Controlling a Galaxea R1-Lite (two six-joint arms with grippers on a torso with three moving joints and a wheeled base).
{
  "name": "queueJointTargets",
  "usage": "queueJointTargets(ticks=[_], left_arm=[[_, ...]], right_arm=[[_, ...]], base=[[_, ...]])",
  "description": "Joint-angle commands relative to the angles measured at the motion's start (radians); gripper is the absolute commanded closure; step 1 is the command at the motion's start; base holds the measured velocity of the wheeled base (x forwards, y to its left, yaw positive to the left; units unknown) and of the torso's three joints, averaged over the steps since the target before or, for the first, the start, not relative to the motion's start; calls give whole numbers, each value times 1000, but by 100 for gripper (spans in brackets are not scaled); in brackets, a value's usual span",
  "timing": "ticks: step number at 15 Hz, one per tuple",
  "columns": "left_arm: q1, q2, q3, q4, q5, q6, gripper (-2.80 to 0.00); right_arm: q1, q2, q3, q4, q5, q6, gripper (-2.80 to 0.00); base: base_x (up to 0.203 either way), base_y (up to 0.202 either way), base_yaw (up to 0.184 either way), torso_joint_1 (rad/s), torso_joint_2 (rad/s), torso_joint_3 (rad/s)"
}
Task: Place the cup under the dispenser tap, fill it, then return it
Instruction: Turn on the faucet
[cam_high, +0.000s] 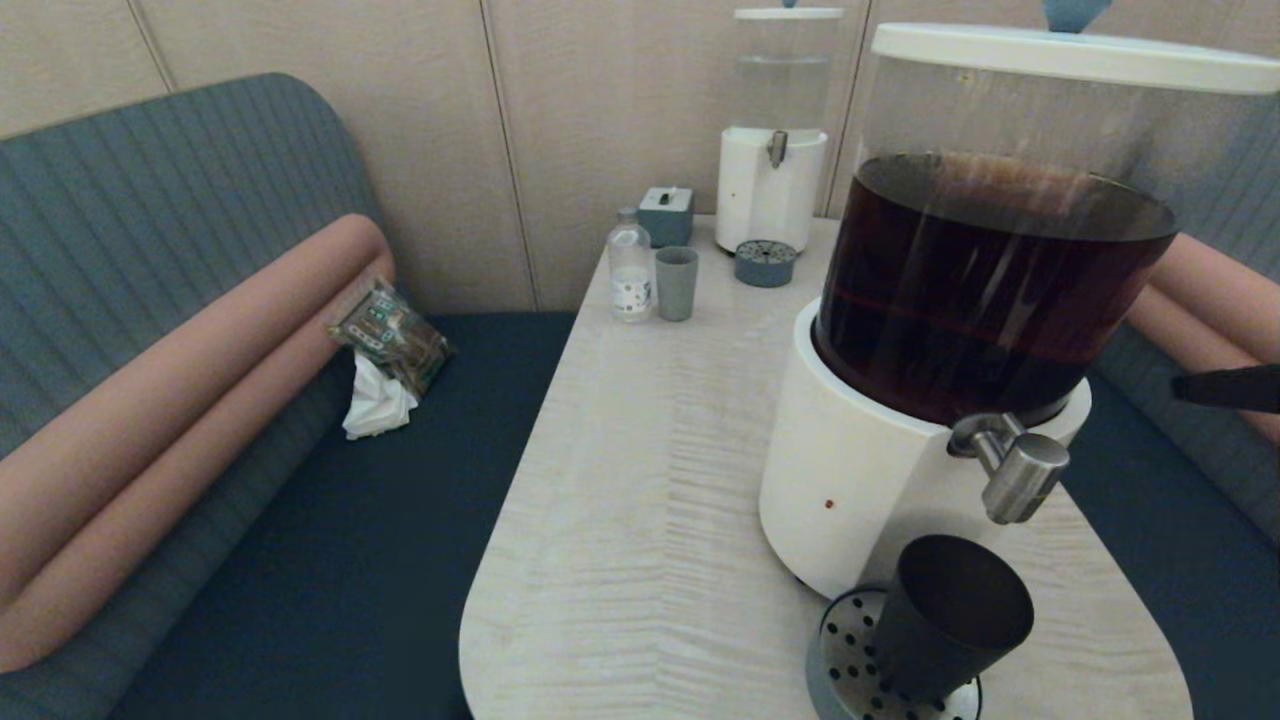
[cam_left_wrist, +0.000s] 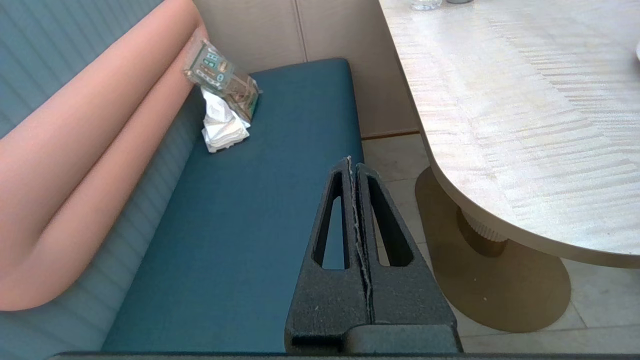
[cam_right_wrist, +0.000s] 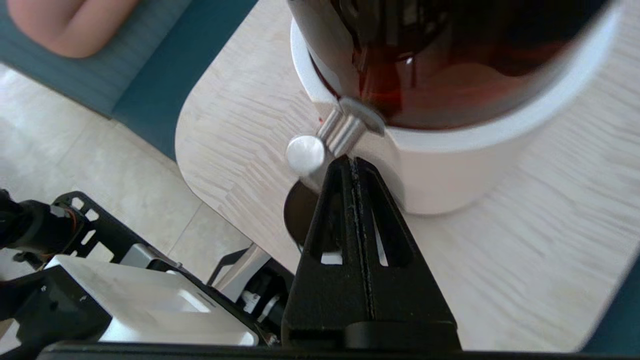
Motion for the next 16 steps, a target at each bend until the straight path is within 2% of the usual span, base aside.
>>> queueJointTargets(ticks=[1, 4, 8, 11, 16], left_arm=[[0, 1, 40, -1, -1, 1, 0], [1, 1, 40, 0, -1, 1, 0], [-1, 1, 40, -1, -1, 1, 0], [0, 2, 40, -1, -1, 1, 0], [-1, 2, 40, -1, -1, 1, 0]], right_arm=[[-3, 47, 14, -18, 12, -2, 0], [-15, 71, 28, -53, 24, -31, 0], [-21, 63, 46, -53, 14, -192, 0], [-21, 55, 62, -38, -7, -274, 0], [-19, 63, 66, -39, 25, -294, 0]], base=[[0, 0, 0, 0, 0, 0], [0, 0, 0, 0, 0, 0], [0, 0, 0, 0, 0, 0], [0, 0, 0, 0, 0, 0], [0, 0, 0, 0, 0, 0]])
